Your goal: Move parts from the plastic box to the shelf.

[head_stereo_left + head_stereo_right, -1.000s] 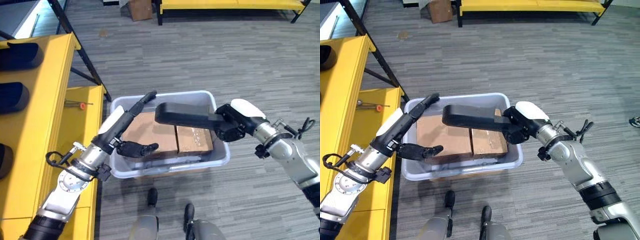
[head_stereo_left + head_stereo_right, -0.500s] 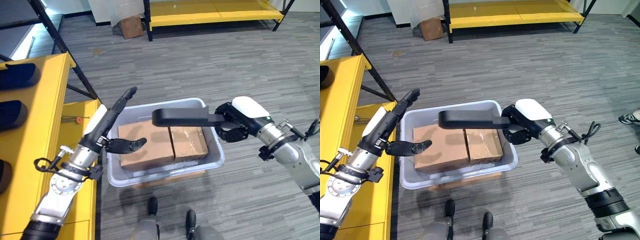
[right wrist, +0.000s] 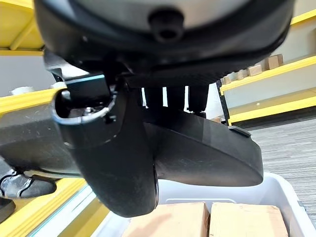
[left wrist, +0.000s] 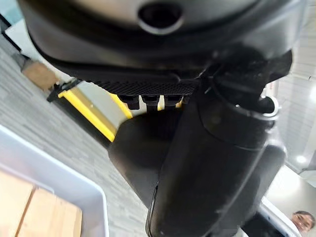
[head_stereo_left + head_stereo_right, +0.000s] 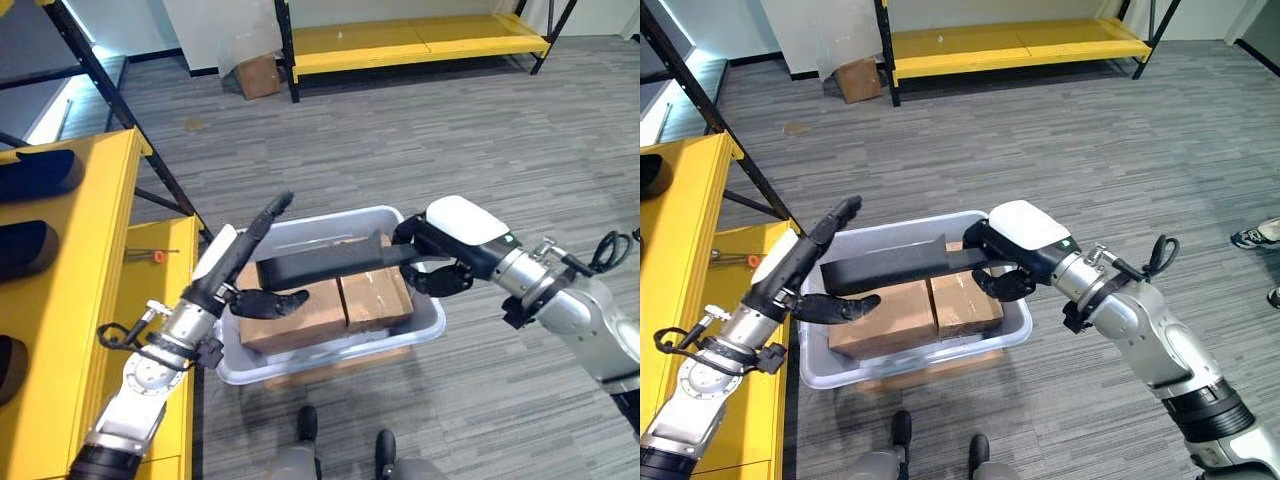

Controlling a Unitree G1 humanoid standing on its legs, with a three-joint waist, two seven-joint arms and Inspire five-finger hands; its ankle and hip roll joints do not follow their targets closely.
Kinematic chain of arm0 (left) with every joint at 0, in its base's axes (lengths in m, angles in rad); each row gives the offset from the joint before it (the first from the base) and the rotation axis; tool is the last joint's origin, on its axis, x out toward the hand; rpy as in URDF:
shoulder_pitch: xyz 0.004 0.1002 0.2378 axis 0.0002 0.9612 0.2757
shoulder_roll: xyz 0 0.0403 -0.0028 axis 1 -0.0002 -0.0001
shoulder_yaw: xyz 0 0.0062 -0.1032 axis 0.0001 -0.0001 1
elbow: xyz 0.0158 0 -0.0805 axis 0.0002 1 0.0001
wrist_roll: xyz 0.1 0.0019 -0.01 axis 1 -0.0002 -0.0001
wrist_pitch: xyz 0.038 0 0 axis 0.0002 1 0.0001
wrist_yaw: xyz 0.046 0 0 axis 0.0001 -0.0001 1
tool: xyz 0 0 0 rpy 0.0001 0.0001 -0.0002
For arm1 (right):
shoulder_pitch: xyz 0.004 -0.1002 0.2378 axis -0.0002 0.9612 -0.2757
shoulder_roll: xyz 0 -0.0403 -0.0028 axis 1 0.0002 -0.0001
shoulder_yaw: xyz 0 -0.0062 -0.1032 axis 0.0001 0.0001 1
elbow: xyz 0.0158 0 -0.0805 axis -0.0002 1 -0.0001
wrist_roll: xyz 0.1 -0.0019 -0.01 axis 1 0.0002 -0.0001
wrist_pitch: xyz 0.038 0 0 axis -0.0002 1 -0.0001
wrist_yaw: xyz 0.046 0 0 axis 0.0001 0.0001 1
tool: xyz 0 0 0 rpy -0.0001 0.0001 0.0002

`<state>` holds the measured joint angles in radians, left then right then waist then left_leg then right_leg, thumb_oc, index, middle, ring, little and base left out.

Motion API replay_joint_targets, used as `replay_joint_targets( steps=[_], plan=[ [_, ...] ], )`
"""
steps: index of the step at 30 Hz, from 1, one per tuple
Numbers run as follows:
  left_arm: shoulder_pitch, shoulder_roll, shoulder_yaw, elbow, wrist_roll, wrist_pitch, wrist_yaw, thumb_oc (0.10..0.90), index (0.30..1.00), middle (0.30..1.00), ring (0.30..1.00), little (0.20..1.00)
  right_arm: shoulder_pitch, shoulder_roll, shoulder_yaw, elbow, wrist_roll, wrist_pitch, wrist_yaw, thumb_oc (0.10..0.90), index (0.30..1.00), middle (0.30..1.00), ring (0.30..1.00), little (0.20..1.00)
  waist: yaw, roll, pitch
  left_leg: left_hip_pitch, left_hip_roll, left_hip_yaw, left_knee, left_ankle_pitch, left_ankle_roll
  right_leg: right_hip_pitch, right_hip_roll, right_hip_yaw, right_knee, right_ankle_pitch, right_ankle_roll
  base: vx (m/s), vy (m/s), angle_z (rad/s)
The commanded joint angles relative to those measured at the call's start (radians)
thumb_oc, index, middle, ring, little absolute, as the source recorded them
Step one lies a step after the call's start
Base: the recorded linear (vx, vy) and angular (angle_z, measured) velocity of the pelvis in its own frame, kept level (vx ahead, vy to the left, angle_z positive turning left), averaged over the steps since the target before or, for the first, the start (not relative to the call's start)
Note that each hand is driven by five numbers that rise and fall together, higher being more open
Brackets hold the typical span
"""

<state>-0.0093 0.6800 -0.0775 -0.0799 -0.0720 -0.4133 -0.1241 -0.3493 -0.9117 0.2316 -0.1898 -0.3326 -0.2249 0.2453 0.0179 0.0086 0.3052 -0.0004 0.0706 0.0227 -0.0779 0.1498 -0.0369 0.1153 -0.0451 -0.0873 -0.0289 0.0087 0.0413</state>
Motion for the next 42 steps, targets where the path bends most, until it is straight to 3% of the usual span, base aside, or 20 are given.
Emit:
replay_joint_targets(
  steps=[1,7,12,20,21,22,42],
  plan=[
    [-0.031,-0.032,0.004,-0.019,-0.009,-0.070,0.025,0.900,1.000,1.000,1.000,1.000,-0.102,0.041,0.032,-0.112,0.085,-0.057,-0.048,0.400,0.300,0.300,0.300,0.300,-0.002,-0.038,-0.140,0.054,0.091,0.002,0.003,-0.082,-0.056,-0.039,-0.041,0.019,0.036,-0.035,0.025,0.00,0.000,0.00],
    [-0.042,-0.029,-0.021,0.003,0.041,-0.062,0.065,0.900,1.000,1.000,1.000,1.000,-0.121,0.053,0.052,-0.136,0.094,-0.062,-0.055,0.400,0.300,0.300,0.300,0.300,-0.004,-0.036,-0.150,0.062,0.091,0.005,0.006,-0.085,-0.056,-0.030,-0.039,0.020,0.037,-0.039,0.022,0.00,0.000,0.00],
    [-0.033,-0.029,-0.020,0.019,0.012,-0.060,0.035,0.900,1.000,1.000,1.000,1.000,-0.141,0.057,0.057,-0.146,0.101,-0.054,-0.063,0.400,0.300,0.300,0.300,0.300,-0.002,-0.035,-0.154,0.064,0.091,0.006,0.006,-0.088,-0.057,-0.027,-0.040,0.021,0.032,-0.039,0.021,0.00,0.000,0.00],
    [-0.027,-0.043,-0.034,0.041,0.085,-0.048,0.084,0.900,1.000,1.000,1.000,1.000,-0.141,0.065,0.045,-0.186,0.144,-0.094,-0.049,0.400,0.300,0.300,0.300,0.300,-0.006,-0.033,-0.159,0.067,0.093,0.008,0.004,-0.088,-0.057,-0.024,-0.037,0.022,0.031,-0.041,0.019,0.00,0.000,0.00],
    [-0.032,-0.037,-0.035,0.049,0.074,-0.057,0.091,0.604,0.585,0.585,0.585,0.585,-0.147,0.067,0.046,-0.186,0.151,-0.097,-0.048,0.400,0.300,0.300,0.300,0.300,-0.007,-0.034,-0.159,0.067,0.094,0.008,0.003,-0.088,-0.058,-0.025,-0.037,0.022,0.030,-0.040,0.019,0.00,0.000,0.00],
    [-0.037,-0.038,-0.037,0.054,0.047,-0.064,0.086,0.414,0.319,0.319,0.319,0.319,-0.152,0.067,0.050,-0.190,0.157,-0.099,-0.050,0.400,0.300,0.300,0.300,0.300,-0.007,-0.034,-0.161,0.068,0.094,0.007,0.003,-0.089,-0.058,-0.025,-0.037,0.021,0.030,-0.041,0.018,0.00,0.000,0.00],
    [-0.028,-0.110,-0.027,0.066,-0.054,-0.081,0.050,0.400,0.300,0.300,0.300,0.300,-0.144,0.165,0.043,-0.235,0.239,-0.110,-0.085,0.400,0.300,0.300,0.300,0.300,-0.003,-0.029,-0.171,0.075,0.098,0.003,0.006,-0.091,-0.059,-0.014,-0.026,0.019,0.033,-0.052,0.003,0.00,0.001,0.00]
  ],
)
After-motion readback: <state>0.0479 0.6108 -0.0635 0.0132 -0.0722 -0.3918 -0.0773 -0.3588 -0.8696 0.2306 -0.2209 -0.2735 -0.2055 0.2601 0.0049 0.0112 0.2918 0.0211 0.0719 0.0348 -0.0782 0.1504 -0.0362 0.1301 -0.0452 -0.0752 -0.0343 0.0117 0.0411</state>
